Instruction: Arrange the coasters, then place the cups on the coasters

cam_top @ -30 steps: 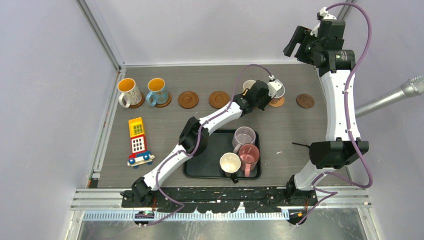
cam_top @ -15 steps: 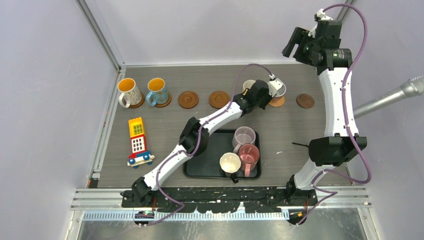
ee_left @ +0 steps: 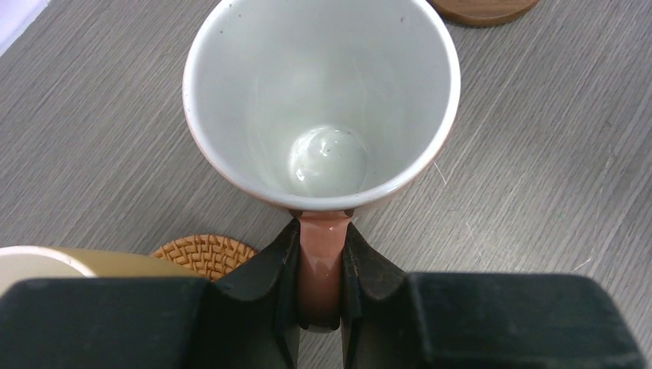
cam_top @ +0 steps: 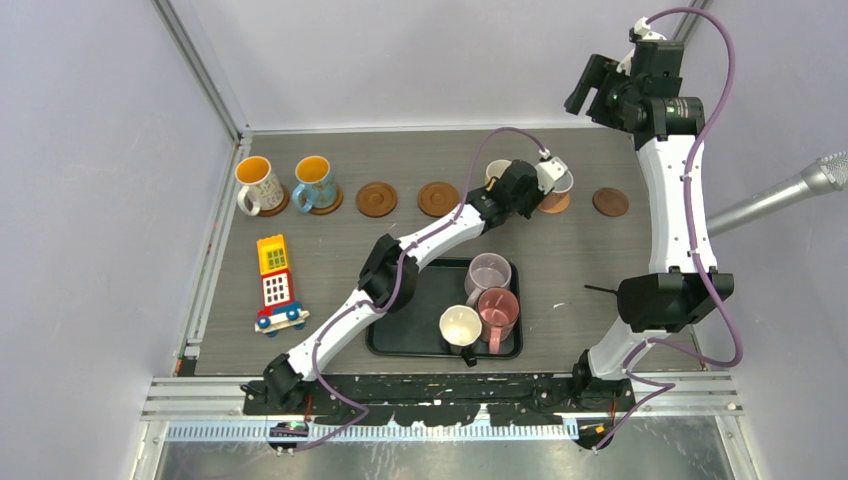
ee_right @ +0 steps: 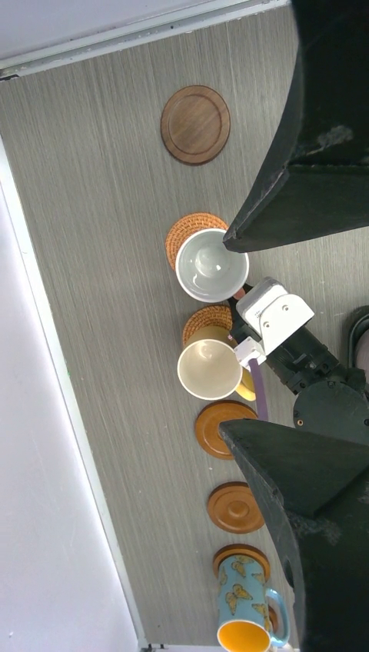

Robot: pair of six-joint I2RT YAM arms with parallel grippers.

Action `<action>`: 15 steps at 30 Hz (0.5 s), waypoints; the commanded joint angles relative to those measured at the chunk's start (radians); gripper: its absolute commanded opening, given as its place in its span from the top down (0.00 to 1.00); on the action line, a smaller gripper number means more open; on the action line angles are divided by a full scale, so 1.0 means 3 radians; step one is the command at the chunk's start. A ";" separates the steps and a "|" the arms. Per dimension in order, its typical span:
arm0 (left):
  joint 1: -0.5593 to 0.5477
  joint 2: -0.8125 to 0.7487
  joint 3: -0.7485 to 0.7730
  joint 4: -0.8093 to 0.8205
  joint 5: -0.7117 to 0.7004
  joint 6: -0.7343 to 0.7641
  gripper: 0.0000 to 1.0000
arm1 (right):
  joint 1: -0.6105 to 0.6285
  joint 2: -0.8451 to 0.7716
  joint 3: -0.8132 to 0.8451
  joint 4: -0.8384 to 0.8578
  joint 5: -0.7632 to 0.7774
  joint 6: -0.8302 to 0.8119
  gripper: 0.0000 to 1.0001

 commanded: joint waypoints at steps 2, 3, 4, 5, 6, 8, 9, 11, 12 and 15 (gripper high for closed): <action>0.0009 -0.0028 0.0145 0.0440 -0.0029 0.0063 0.79 | -0.0024 -0.0040 0.0110 0.0123 -0.0027 0.0012 0.16; 0.0009 -0.0028 0.0146 0.0440 -0.0029 0.0058 0.81 | -0.0025 -0.0040 0.0104 0.0125 -0.0031 0.0011 0.16; 0.0009 -0.0031 0.0147 0.0447 -0.0028 0.0051 0.83 | -0.0024 -0.0042 0.0101 0.0122 -0.0031 0.0008 0.16; 0.0009 -0.0040 0.0147 0.0462 -0.0028 0.0038 0.86 | -0.0024 -0.0047 0.0096 0.0121 -0.0034 0.0012 0.16; 0.0009 -0.0043 0.0147 0.0479 -0.0018 0.0028 0.88 | -0.0024 -0.0049 0.0087 0.0125 -0.0041 0.0013 0.16; 0.0009 -0.0062 0.0150 0.0523 0.0001 0.0006 0.93 | -0.0024 -0.0057 0.0076 0.0122 -0.0049 0.0013 0.16; 0.0009 -0.0063 0.0155 0.0564 0.0002 -0.0003 0.96 | -0.0027 -0.0062 0.0068 0.0123 -0.0053 0.0016 0.16; 0.0009 -0.0066 0.0173 0.0609 -0.0007 -0.0025 1.00 | -0.0028 -0.0070 0.0050 0.0124 -0.0054 0.0013 0.16; 0.0009 -0.0072 0.0184 0.0631 -0.0010 -0.0043 1.00 | -0.0027 -0.0078 0.0041 0.0125 -0.0051 0.0010 0.16; 0.0009 -0.0088 0.0234 0.0697 0.0002 -0.0120 1.00 | -0.0030 -0.0098 0.0010 0.0128 -0.0052 0.0010 0.16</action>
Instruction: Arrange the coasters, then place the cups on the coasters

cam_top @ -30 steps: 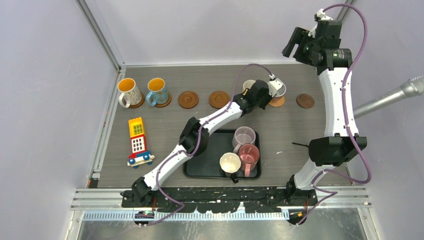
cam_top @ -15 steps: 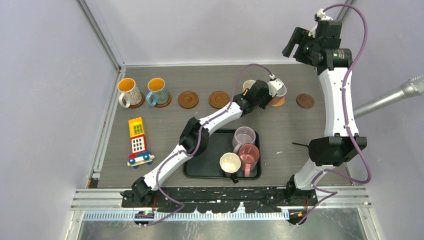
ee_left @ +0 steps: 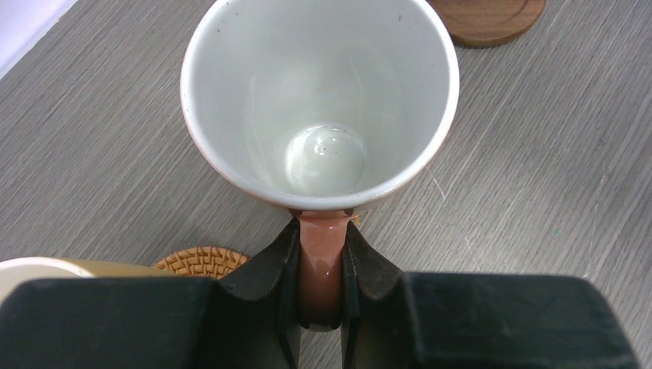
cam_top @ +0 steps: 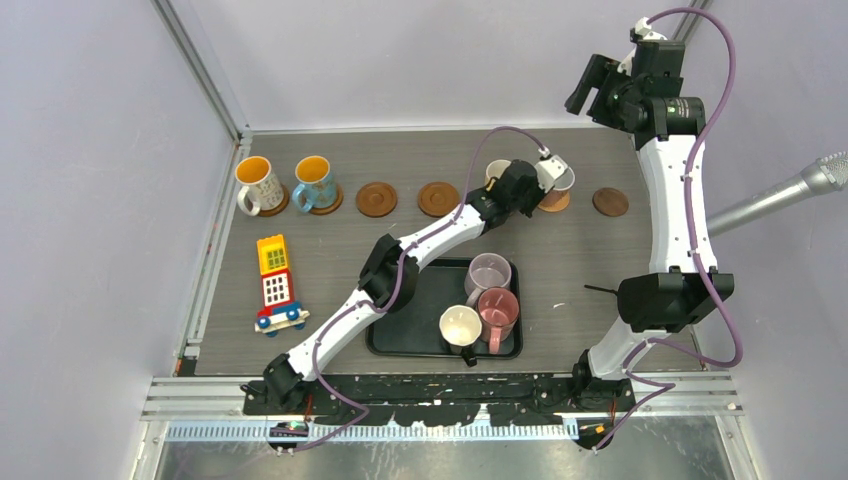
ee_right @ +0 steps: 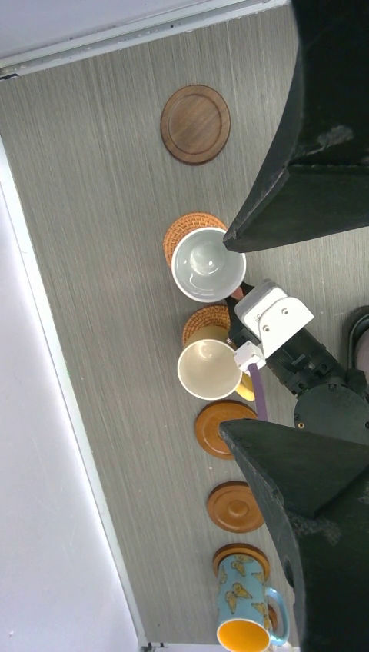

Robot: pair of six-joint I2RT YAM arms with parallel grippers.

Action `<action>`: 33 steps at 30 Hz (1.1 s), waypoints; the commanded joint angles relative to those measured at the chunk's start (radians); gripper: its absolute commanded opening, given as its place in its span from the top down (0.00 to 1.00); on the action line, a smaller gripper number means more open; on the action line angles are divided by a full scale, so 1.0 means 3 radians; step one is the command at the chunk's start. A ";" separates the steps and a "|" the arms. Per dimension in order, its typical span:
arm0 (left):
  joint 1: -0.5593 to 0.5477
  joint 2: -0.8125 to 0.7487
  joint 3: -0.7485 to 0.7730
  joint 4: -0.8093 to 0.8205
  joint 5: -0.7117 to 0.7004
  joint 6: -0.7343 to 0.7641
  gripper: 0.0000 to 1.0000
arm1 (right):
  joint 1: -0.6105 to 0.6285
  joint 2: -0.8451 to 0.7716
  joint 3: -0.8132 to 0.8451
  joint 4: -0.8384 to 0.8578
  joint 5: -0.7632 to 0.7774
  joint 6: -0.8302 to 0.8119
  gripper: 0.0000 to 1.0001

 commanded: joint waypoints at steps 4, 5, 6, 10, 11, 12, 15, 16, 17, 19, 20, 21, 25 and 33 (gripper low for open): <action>0.0005 -0.0100 0.0242 0.0679 -0.0006 -0.0162 1.00 | -0.0011 -0.0104 0.0002 0.0130 -0.0053 0.0012 0.16; 0.0004 -0.0092 0.0244 0.0689 -0.0017 -0.0163 1.00 | -0.0011 -0.0104 0.0004 0.0129 -0.0051 0.0014 0.16; 0.0004 -0.0080 0.0244 0.0698 -0.0028 -0.0164 1.00 | -0.0010 -0.0104 0.0004 0.0131 -0.0053 0.0017 0.16; 0.0007 -0.0022 0.0244 0.0728 -0.0152 -0.0170 1.00 | -0.0014 -0.0106 -0.0004 0.0128 -0.0050 0.0016 0.16; 0.0006 -0.0005 0.0248 0.0741 -0.0151 -0.0165 1.00 | -0.0012 -0.0106 -0.0010 0.0125 -0.0049 0.0016 0.16; 0.0003 0.0010 0.0253 0.0741 -0.0152 -0.0150 1.00 | -0.0012 -0.0111 -0.0014 0.0128 -0.0050 0.0013 0.16; 0.0005 0.0053 0.0269 0.0742 -0.0164 -0.0127 1.00 | -0.0011 -0.0114 -0.0016 0.0124 -0.0040 0.0008 0.16; 0.0007 0.0066 0.0270 0.0741 -0.0178 -0.0127 1.00 | -0.0011 -0.0118 -0.0014 0.0124 -0.0041 -0.0001 0.16; 0.0005 0.0079 0.0270 0.0742 -0.0184 -0.0123 1.00 | -0.0011 -0.0121 -0.0020 0.0125 -0.0041 -0.0004 0.16; 0.0004 0.0105 0.0272 0.0840 -0.0177 -0.0130 0.99 | -0.0011 -0.0127 -0.0033 0.0127 -0.0036 -0.0007 0.16; 0.0004 0.0119 0.0279 0.0849 -0.0168 -0.0128 0.98 | -0.0011 -0.0126 -0.0037 0.0123 -0.0038 -0.0008 0.16; 0.0004 0.0135 0.0284 0.0854 -0.0171 -0.0126 0.96 | -0.0012 -0.0133 -0.0041 0.0122 -0.0038 -0.0007 0.16; 0.0004 0.0142 0.0285 0.0833 -0.0192 -0.0138 0.81 | -0.0011 -0.0149 -0.0057 0.0121 -0.0033 -0.0015 0.16; -0.0005 0.0072 0.0270 0.0822 -0.0147 -0.0155 0.61 | -0.0013 -0.0143 -0.0032 0.0130 -0.0025 -0.0018 0.16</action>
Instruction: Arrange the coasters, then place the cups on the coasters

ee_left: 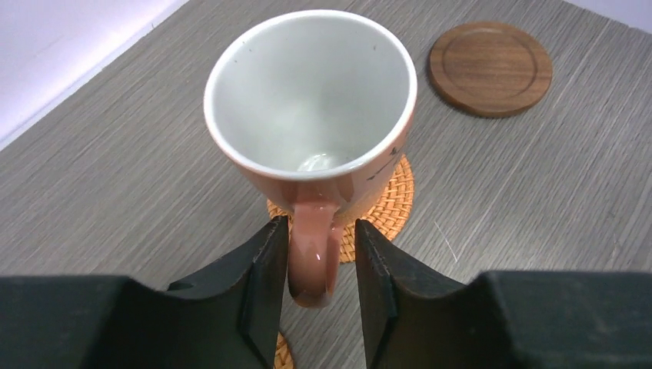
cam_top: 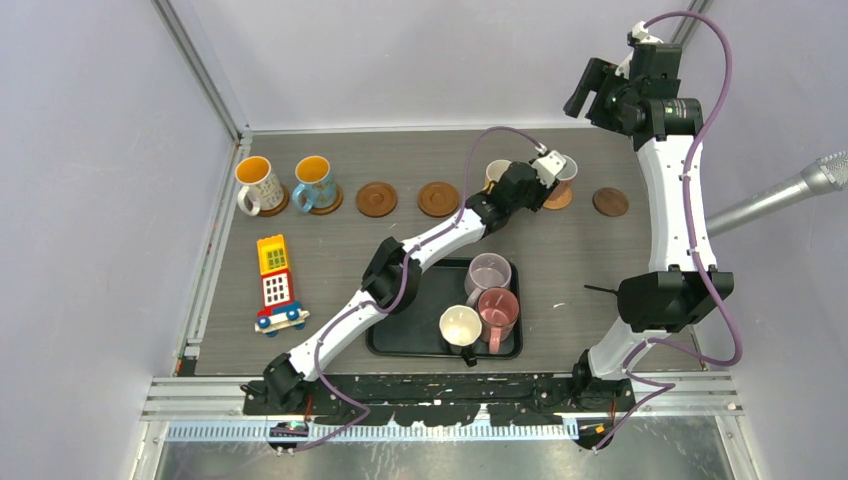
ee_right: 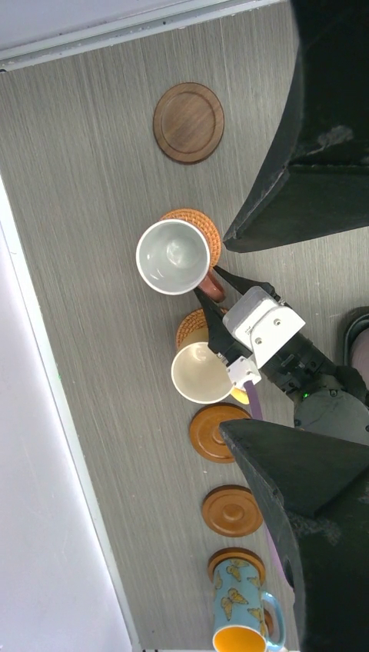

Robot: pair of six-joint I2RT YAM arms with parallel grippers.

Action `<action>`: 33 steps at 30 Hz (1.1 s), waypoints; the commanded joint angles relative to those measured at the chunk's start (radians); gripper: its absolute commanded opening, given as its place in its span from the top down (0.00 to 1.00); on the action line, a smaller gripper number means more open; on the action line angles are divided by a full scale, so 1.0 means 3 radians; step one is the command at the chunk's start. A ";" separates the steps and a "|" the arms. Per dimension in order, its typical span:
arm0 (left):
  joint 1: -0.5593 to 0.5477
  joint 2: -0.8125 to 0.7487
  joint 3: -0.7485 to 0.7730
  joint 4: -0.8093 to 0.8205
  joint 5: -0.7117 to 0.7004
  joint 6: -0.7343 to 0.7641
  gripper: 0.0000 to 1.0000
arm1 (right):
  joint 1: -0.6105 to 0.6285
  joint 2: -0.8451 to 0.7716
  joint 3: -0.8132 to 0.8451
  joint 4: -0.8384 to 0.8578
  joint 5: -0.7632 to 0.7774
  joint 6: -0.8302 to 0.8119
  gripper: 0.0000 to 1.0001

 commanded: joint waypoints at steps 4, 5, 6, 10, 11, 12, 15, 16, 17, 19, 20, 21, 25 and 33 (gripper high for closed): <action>-0.0019 -0.0196 0.0123 0.0237 -0.0010 -0.0015 0.59 | -0.0011 -0.0146 0.0033 0.0129 -0.0016 -0.0014 0.16; -0.0021 -0.0218 0.0098 0.0243 -0.0014 -0.0025 0.58 | -0.0014 -0.0149 0.0033 0.0126 -0.0025 -0.0016 0.16; -0.0024 -0.0243 0.0072 0.0241 -0.0007 -0.0032 0.57 | -0.0012 -0.0150 0.0037 0.0126 -0.0025 -0.0020 0.16; -0.0024 -0.0366 -0.0041 0.0211 -0.0022 -0.0048 0.49 | -0.0014 -0.0136 0.0063 0.0129 -0.0055 0.0009 0.16; -0.0024 -0.0407 -0.0067 0.0211 -0.0029 -0.0049 0.46 | -0.0012 -0.0133 0.0068 0.0130 -0.0060 0.0015 0.16; -0.0025 -0.0448 -0.0093 0.0148 -0.0039 -0.0059 0.43 | -0.0014 -0.0134 0.0069 0.0126 -0.0066 0.0017 0.16; -0.0029 -0.0617 -0.0269 0.0098 -0.0042 -0.0094 0.34 | -0.0012 -0.0136 0.0070 0.0129 -0.0083 0.0035 0.16; -0.0029 -0.0693 -0.0366 0.0115 -0.0036 -0.0092 0.31 | -0.0012 -0.0138 0.0069 0.0130 -0.0090 0.0037 0.16; -0.0029 -0.0782 -0.0502 0.0144 -0.0019 -0.0094 0.28 | -0.0011 -0.0137 0.0070 0.0129 -0.0099 0.0044 0.16; -0.0038 -0.0977 -0.0801 0.0262 -0.0021 -0.0176 0.25 | -0.0011 -0.0140 0.0074 0.0128 -0.0109 0.0059 0.16; -0.0046 -0.1083 -0.0960 0.0345 -0.0018 -0.0170 0.24 | -0.0011 -0.0136 0.0078 0.0130 -0.0120 0.0069 0.16; -0.0056 -0.1188 -0.1118 0.0423 -0.0014 -0.0156 0.23 | -0.0011 -0.0142 0.0079 0.0136 -0.0137 0.0080 0.16; -0.0100 -0.1579 -0.1554 0.0474 -0.0009 -0.0125 0.19 | -0.0012 -0.0151 0.0085 0.0143 -0.0188 0.0112 0.16; -0.0064 -0.2697 -0.2740 0.0356 0.0064 0.0015 0.09 | -0.0011 -0.0244 -0.0028 0.0099 -0.0327 0.0075 0.16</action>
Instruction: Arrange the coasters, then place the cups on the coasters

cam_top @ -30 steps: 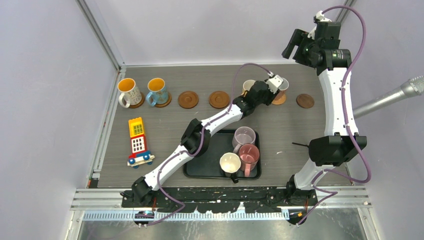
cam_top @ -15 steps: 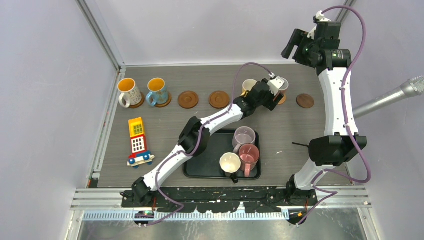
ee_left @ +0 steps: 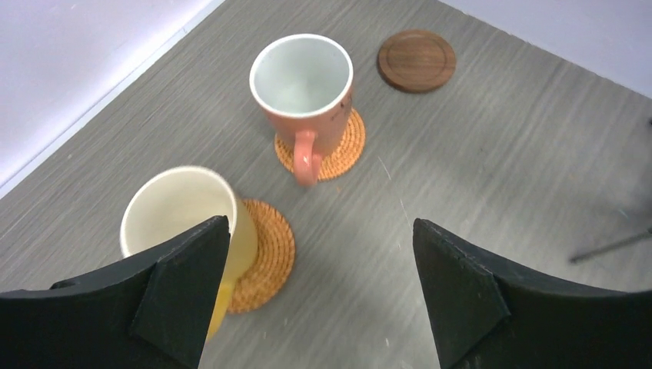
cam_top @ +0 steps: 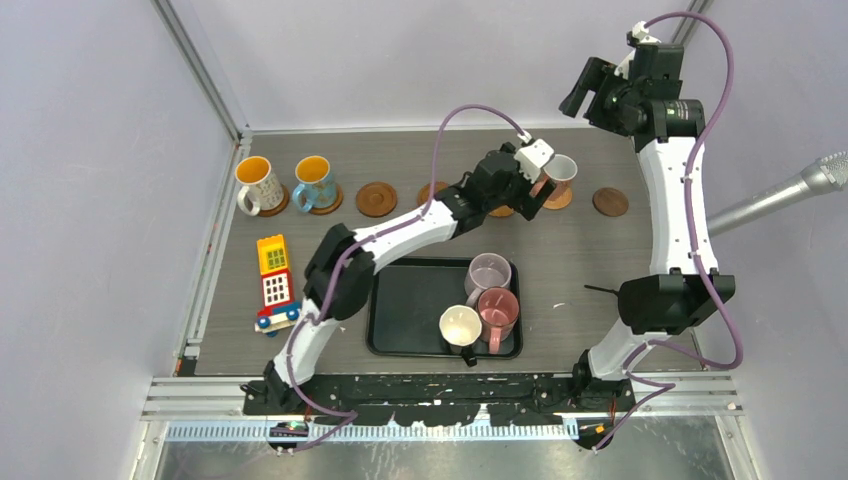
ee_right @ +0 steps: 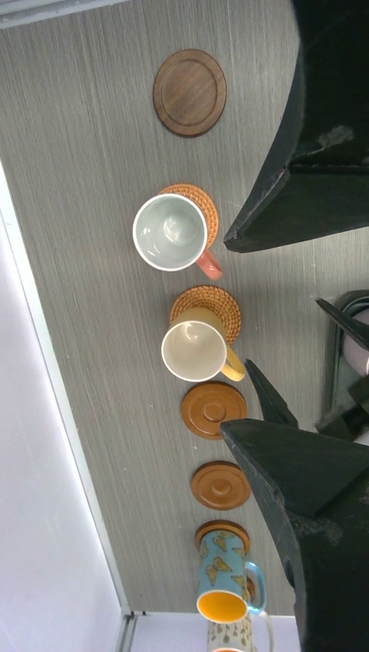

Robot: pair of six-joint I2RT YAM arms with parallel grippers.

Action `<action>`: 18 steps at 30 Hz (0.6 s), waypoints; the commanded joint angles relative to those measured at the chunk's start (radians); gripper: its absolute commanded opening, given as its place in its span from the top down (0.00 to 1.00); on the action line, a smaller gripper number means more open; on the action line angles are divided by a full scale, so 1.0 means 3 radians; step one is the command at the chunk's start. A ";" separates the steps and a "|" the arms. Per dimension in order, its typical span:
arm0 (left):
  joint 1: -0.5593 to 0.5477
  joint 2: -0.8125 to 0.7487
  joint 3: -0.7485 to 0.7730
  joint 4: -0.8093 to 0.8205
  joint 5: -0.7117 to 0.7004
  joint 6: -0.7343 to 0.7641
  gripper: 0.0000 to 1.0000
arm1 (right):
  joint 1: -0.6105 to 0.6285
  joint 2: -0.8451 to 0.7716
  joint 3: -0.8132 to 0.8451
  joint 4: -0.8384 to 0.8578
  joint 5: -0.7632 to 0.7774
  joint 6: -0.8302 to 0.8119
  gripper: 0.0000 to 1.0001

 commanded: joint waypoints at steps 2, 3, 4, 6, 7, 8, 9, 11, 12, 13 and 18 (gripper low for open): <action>0.0091 -0.0957 -0.0620 -0.0167 0.0255 0.0076 0.08 | -0.0011 -0.0247 -0.0068 0.0073 -0.0201 -0.0019 0.16; 0.0151 -0.1081 -0.0745 -0.0305 0.0384 0.0083 0.09 | -0.0011 -0.0265 -0.0093 0.0064 -0.0229 -0.0024 0.16; 0.0208 -0.1223 -0.0885 -0.0433 0.0483 0.0098 0.10 | -0.0011 -0.0279 -0.0116 0.0060 -0.0246 -0.0021 0.17; 0.0318 -0.1499 -0.1171 -0.0686 0.0645 0.0156 0.10 | -0.0011 -0.0304 -0.0152 0.0050 -0.0259 -0.0035 0.17; 0.0360 -0.1641 -0.1307 -0.0827 0.0694 0.0200 0.11 | -0.0011 -0.0321 -0.0169 0.0051 -0.0260 -0.0038 0.17; 0.0382 -0.1768 -0.1447 -0.0974 0.0721 0.0240 0.12 | -0.0014 -0.0328 -0.0186 0.0046 -0.0262 -0.0043 0.17; 0.0402 -0.1915 -0.1593 -0.1091 0.0757 0.0268 0.12 | -0.0012 -0.0341 -0.0202 0.0047 -0.0260 -0.0045 0.17; 0.0411 -0.2192 -0.1909 -0.1289 0.0846 0.0298 0.12 | -0.0011 -0.0354 -0.0229 0.0043 -0.0262 -0.0042 0.17; 0.0413 -0.2316 -0.2122 -0.1356 0.0935 0.0308 0.13 | -0.0011 -0.0361 -0.0240 0.0040 -0.0265 -0.0036 0.17; 0.0413 -0.2420 -0.2269 -0.1415 0.1034 0.0305 0.14 | -0.0011 -0.0359 -0.0254 0.0042 -0.0269 -0.0028 0.17; 0.0354 -0.2591 -0.2699 -0.1480 0.1194 0.0221 0.16 | -0.0006 -0.0331 -0.0263 0.0042 -0.0299 0.0015 0.17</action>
